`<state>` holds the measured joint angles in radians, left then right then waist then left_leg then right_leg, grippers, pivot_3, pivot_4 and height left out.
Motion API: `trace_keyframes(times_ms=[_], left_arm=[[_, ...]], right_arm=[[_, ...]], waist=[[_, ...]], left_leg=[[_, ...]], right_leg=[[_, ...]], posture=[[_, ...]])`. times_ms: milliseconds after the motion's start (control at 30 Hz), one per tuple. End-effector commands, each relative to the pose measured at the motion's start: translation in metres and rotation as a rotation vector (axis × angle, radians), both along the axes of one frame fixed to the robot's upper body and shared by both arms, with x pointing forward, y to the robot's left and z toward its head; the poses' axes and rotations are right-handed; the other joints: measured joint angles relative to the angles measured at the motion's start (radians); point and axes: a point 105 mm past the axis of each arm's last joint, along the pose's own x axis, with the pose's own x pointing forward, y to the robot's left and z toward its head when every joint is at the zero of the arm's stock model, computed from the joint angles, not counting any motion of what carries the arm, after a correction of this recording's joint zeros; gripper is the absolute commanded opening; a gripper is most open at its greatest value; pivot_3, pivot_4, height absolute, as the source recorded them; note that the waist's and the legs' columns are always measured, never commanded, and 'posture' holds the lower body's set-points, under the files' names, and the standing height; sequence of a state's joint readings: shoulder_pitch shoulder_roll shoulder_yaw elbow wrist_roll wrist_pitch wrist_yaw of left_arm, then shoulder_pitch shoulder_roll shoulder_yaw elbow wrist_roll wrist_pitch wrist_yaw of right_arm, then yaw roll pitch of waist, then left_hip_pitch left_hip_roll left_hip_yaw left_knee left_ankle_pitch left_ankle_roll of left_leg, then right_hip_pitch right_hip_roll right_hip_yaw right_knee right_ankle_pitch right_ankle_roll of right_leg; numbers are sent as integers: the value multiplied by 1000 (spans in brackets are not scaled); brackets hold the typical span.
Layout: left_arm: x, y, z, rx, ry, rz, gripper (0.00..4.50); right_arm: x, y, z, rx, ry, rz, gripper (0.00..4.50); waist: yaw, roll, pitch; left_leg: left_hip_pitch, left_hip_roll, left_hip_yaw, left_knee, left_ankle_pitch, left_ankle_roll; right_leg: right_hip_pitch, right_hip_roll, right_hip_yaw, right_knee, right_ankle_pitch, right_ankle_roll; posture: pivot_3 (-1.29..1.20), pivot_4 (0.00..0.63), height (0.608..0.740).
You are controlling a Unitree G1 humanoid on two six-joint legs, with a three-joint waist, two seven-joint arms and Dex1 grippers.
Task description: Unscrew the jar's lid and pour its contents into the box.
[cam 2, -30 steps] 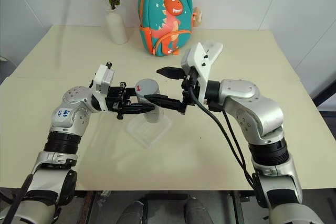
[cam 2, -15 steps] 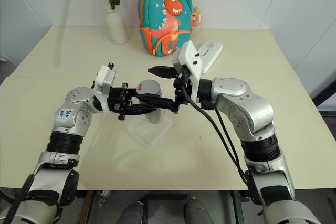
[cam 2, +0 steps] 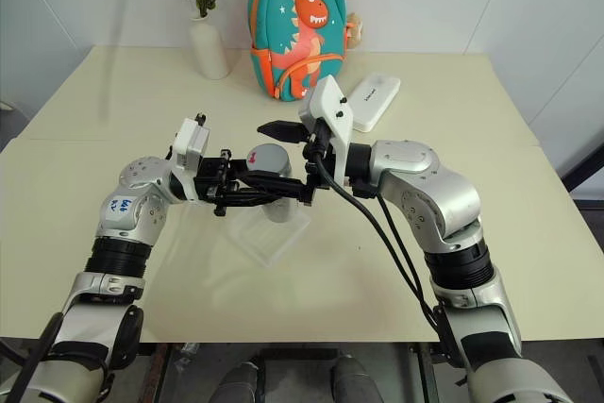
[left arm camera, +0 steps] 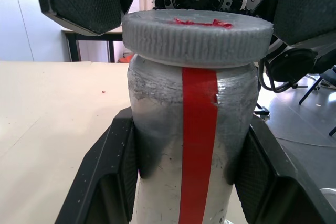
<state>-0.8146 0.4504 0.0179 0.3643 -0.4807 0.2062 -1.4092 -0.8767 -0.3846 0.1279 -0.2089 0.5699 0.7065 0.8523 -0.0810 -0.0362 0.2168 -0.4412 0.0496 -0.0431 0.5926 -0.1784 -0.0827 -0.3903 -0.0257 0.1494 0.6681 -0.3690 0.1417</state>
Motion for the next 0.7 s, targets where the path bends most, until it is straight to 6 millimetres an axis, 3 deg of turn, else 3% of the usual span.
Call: trace_keyframes(times_ms=[33, 333, 700], left_arm=[[-2, -3, 12, -2, -57, -16, 2185], [-3, -4, 13, -3, -56, -26, 2185], [-4, -5, 10, 8, -58, -32, 2185]], right_arm=[[-5, 2, 7, -2, -44, 17, 4468], [0, 2, 1, -25, -51, -6, 4468], [6, -1, 8, -9, -69, -22, 4468]], waist=[[0, 0, 0], [0, 0, 0], [0, 0, 0]], left_leg=[[0, 0, 0, 0, 0, 0], [0, 0, 0, 0, 0, 0], [0, 0, 0, 0, 0, 0]], right_leg=[[0, 0, 0, 0, 0, 0], [0, 0, 0, 0, 0, 0], [0, 0, 0, 0, 0, 0]], posture=[[0, 150, 740], [0, 150, 740], [0, 150, 740]])
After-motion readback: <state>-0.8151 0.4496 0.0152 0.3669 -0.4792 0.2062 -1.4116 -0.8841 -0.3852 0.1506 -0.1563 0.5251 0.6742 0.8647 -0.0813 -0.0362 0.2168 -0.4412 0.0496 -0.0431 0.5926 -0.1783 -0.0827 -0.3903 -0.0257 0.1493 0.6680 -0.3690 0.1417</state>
